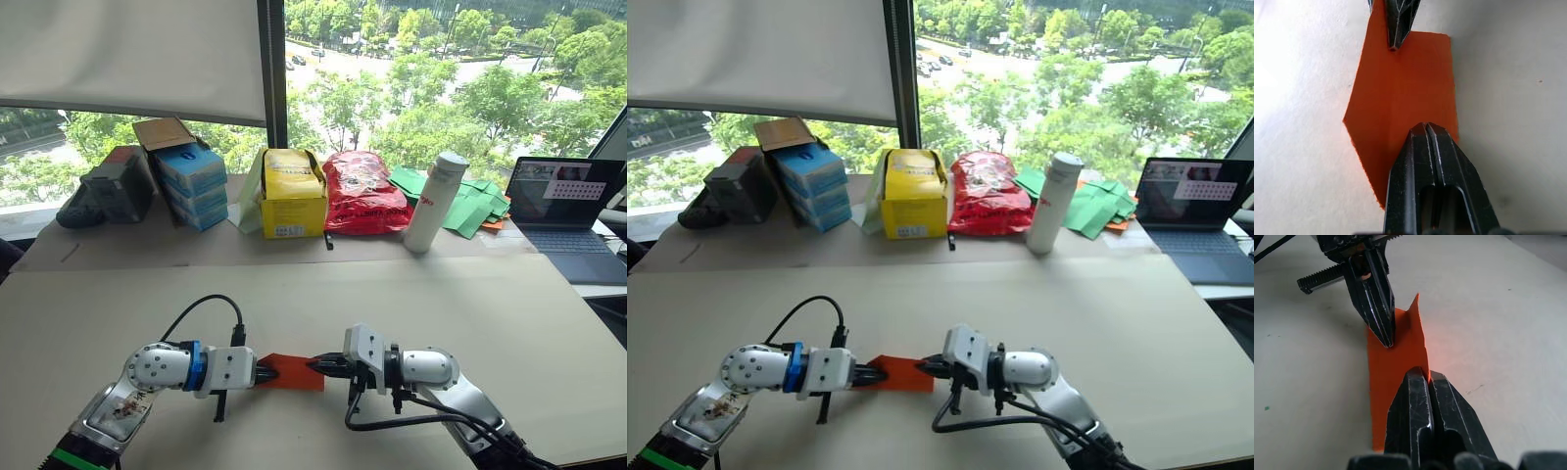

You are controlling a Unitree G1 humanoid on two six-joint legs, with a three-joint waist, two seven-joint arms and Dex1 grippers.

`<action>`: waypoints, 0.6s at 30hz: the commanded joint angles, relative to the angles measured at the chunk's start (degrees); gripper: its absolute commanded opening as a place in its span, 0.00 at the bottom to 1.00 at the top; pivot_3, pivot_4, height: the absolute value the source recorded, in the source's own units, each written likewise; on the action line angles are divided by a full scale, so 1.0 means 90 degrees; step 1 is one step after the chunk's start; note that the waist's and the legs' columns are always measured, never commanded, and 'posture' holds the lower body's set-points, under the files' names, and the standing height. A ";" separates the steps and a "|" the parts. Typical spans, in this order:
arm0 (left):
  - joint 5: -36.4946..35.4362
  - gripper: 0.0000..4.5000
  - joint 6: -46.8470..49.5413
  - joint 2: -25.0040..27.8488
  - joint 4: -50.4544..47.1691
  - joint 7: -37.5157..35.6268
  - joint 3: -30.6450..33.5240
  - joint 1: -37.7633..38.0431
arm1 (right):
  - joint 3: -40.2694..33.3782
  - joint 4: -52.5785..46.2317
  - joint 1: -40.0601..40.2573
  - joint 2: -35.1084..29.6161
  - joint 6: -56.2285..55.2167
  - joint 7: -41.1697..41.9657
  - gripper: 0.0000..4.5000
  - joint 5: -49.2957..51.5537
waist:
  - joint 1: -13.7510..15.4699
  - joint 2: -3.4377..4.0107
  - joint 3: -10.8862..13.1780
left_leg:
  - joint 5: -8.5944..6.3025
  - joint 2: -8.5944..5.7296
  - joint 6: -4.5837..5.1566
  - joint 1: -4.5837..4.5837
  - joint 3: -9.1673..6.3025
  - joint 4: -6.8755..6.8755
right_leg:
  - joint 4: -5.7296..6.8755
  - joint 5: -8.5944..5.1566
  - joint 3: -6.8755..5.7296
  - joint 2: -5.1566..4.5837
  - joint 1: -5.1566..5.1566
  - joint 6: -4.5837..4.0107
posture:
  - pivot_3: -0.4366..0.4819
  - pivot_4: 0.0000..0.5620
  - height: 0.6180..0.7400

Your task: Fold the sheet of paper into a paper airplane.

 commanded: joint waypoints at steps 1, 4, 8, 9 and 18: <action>-0.0118 0.00 -0.0046 0.0198 0.0281 -0.0011 0.0321 0.0064 | 0.0154 0.0330 0.0009 -0.0053 -0.1437 -0.0342 0.01 -0.0719 | -0.0011 0.0001 0.0001 | 0.0000 0.0000 0.0000 0.0000 0.0001 0.0000 | 0.0000 0.0000 0.0000 0.0002 0.0000 0.0000 | 0.48 0.27 1.00; -0.0151 0.00 -0.0085 0.0246 0.0376 -0.0021 0.0402 0.0099 | 0.0278 0.0654 -0.0079 -0.0107 -0.2055 -0.0499 0.01 -0.1147 | -0.0022 0.0002 0.0001 | 0.0004 0.0001 -0.0007 0.0007 0.0004 0.0000 | 0.0001 0.0000 0.0005 0.0003 0.0003 0.0000 | 0.48 0.27 1.00; -0.0357 0.00 0.0115 0.0257 0.0316 -0.0042 0.0571 0.0138 | 0.0517 0.1032 -0.0287 -0.0237 -0.2576 -0.0695 0.01 -0.1957 | -0.0038 0.0002 0.0001 | 0.0022 0.0002 -0.0038 0.0012 0.0006 0.0000 | 0.0002 0.0000 0.0008 0.0004 0.0006 -0.0001 | 0.48 0.27 1.00; -0.0551 0.00 0.0332 0.0212 0.0228 -0.0031 0.0651 0.0085 | 0.0566 0.1121 -0.0335 -0.0268 -0.2609 -0.0696 0.01 -0.2072 | -0.0048 0.0002 0.0001 | 0.0022 0.0002 -0.0038 0.0014 0.0006 -0.0001 | 0.0003 -0.0001 0.0009 0.0004 0.0006 -0.0001 | 0.48 0.27 1.00; -0.1716 0.00 0.1855 -0.0026 -0.0139 -0.0128 0.1009 -0.0655 | 0.0634 0.1240 -0.0453 -0.0429 -0.2556 -0.0637 0.01 -0.2283 | -0.0047 -0.0001 -0.0001 | 0.0020 0.0004 -0.0035 0.0023 0.0003 0.0000 | 0.0013 0.0001 0.0011 0.0006 0.0014 -0.0004 | 0.48 0.27 1.00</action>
